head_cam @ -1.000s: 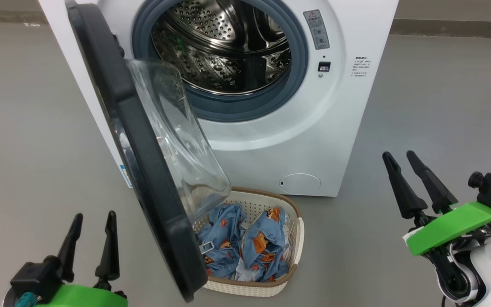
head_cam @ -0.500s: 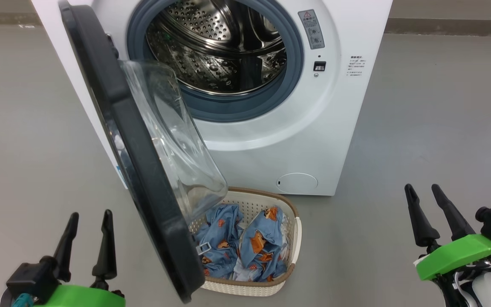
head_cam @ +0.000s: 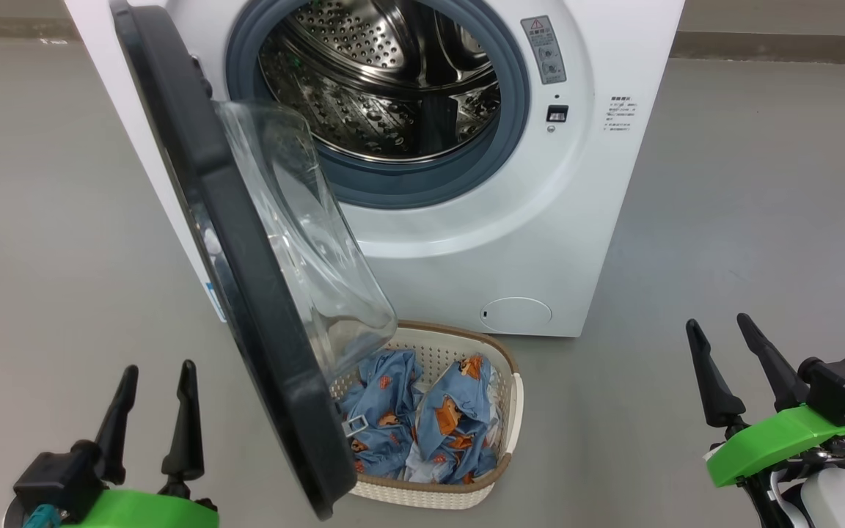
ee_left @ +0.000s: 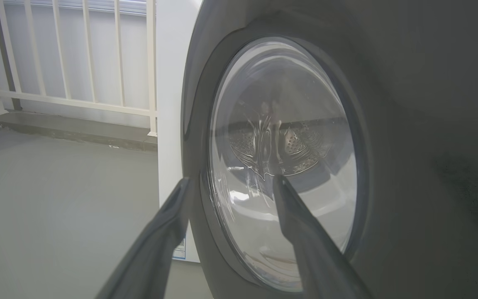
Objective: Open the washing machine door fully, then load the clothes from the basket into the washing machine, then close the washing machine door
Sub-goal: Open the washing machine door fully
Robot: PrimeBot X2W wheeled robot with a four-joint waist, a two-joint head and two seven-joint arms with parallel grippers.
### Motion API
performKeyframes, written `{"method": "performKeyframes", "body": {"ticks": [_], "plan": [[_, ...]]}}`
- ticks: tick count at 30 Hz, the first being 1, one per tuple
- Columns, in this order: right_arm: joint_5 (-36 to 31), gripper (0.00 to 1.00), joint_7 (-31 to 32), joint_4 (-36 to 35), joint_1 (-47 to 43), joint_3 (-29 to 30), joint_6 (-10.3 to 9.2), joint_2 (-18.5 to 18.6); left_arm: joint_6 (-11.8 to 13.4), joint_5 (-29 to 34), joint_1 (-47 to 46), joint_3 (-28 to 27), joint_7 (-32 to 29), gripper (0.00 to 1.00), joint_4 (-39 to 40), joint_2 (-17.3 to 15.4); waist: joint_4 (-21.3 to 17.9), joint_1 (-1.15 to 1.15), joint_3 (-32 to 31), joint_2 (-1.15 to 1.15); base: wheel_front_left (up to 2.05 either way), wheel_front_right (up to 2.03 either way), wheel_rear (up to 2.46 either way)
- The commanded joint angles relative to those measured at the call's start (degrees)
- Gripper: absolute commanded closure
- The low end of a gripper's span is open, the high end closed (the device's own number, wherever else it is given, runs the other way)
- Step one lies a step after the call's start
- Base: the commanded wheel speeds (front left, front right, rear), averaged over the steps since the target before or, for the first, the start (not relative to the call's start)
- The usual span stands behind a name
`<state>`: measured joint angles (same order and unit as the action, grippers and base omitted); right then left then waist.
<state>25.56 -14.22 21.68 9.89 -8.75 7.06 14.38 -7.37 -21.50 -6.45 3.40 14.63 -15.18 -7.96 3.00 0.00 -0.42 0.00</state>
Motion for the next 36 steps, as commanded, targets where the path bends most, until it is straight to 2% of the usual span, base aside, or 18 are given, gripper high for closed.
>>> {"method": "performKeyframes", "body": {"ticks": [1,36], "plan": [[-0.6,0.00,-0.8,-1.5,1.1,-0.6,0.43,0.7,-0.1,0.3,-0.9,-2.0,0.4,0.00,1.8,-0.9,0.0,0.00,0.0,0.00,0.00,0.00,0.00],[-1.6,0.00,-0.8,-1.1,0.6,-1.1,0.43,-0.6,-0.1,0.3,-1.1,-1.6,0.4,0.00,1.7,-1.3,-0.1,0.00,0.6,0.00,0.00,0.00,0.00]]}}
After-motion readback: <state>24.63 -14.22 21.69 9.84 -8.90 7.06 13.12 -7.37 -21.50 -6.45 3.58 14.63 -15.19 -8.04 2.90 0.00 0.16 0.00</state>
